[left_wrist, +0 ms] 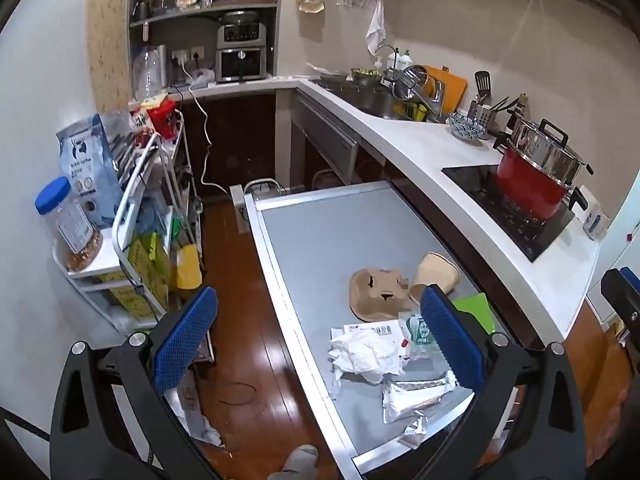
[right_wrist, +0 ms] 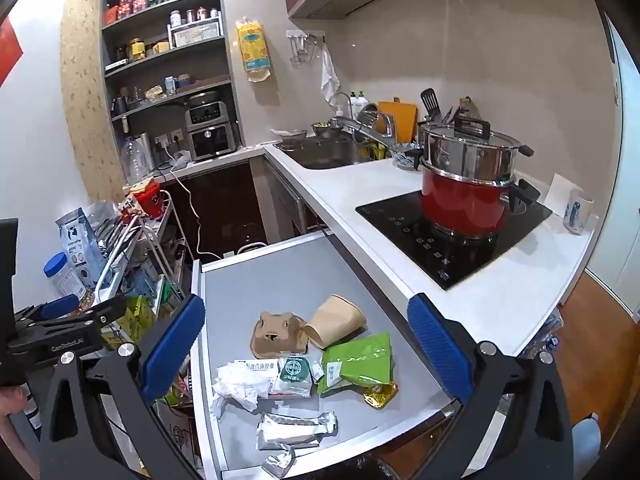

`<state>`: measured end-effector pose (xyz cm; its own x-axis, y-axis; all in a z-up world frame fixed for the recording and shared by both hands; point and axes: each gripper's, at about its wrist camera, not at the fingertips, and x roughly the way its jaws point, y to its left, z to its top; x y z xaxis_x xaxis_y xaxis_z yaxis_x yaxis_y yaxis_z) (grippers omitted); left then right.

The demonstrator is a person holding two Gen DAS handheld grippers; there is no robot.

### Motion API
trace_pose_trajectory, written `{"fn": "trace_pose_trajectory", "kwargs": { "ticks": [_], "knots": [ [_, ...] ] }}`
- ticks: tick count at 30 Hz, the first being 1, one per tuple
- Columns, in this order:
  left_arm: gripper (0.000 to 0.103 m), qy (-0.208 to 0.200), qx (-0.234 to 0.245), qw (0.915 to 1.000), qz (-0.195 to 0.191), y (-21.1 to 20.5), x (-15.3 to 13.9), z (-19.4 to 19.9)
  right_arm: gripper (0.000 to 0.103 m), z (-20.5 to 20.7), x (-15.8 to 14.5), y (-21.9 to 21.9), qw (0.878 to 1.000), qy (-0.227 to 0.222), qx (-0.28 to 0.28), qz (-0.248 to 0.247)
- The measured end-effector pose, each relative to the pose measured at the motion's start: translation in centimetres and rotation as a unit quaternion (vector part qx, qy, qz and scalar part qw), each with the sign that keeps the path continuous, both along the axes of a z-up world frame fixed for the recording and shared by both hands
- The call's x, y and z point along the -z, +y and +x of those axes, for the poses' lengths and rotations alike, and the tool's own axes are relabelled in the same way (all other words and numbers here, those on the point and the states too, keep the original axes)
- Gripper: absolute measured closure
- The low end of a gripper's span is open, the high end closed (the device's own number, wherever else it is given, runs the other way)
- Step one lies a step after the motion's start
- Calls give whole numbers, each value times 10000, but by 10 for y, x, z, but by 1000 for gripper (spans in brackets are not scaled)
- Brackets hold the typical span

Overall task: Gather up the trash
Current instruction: 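Move both tools toward the tissue and the clear snack bag on the table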

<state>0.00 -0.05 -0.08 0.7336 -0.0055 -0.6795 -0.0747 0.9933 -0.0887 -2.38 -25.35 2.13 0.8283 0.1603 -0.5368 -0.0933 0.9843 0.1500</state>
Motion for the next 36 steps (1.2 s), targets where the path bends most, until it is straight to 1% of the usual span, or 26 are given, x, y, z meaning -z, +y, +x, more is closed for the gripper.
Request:
{"fn": "trace_pose_trajectory", "kwargs": {
  "ticks": [2, 6, 9, 13, 17, 21, 23, 25, 27, 29, 30, 31, 34, 36],
  "knots": [
    [2, 9, 36, 10000, 49, -3, 1, -1, 4, 0, 1, 0, 10000, 17, 15, 1],
    [2, -41, 89, 9996, 281, -8, 1, 1, 4, 1, 4, 1, 10000, 80, 28, 1],
    [2, -56, 183, 9995, 268, -6, 0, -4, 4, 2, 5, 1, 9999, 102, 34, 0],
    [2, 13, 243, 9990, 374, -10, 7, -2, 4, 3, 9, -1, 9998, 159, 63, -77],
    [2, 45, 189, 9987, 463, -10, 12, -4, 4, 3, 15, -4, 9996, 259, 107, -57],
    [2, -32, 146, 9992, 375, -8, 15, -2, 4, 7, 22, -5, 9990, 381, 182, -173],
    [2, -19, 225, 9995, 200, -5, 18, 0, 4, 8, 25, -5, 9983, 394, 256, -355],
    [2, 68, 328, 9994, 47, -2, 23, 1, 4, 8, 29, -7, 9980, 402, 269, -403],
    [2, 125, 502, 9986, -123, -1, 29, 1, 4, 9, 34, -11, 9982, 441, 233, -325],
    [2, 195, 581, 9978, -239, 0, 37, 0, 4, 11, 40, -13, 9981, 540, 202, -230],
    [2, 261, 601, 9972, -359, 1, 41, -2, 4, 13, 44, -14, 9980, 585, 178, -186],
    [2, 331, 640, 9968, -350, 0, 46, -3, 4, 14, 46, -13, 9978, 622, 160, -163],
    [2, 596, 758, 9953, -8, -7, 65, -2, 4, 22, 59, -8, 9970, 770, -51, -98],
    [2, 710, 845, 9939, 83, -14, 75, -1, 4, 28, 67, -4, 9961, 867, -164, -54]
  ]
}}
